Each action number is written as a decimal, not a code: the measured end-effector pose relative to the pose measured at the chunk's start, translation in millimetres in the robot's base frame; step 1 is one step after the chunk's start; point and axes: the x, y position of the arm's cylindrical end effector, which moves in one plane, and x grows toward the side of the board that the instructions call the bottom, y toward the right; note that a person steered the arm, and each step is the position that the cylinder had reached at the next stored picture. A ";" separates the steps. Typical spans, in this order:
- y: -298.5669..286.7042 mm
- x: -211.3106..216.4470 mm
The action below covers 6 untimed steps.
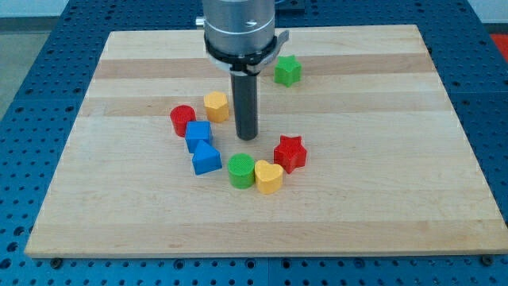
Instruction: Move the green circle a little bit down
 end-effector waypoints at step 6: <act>25.4 19.6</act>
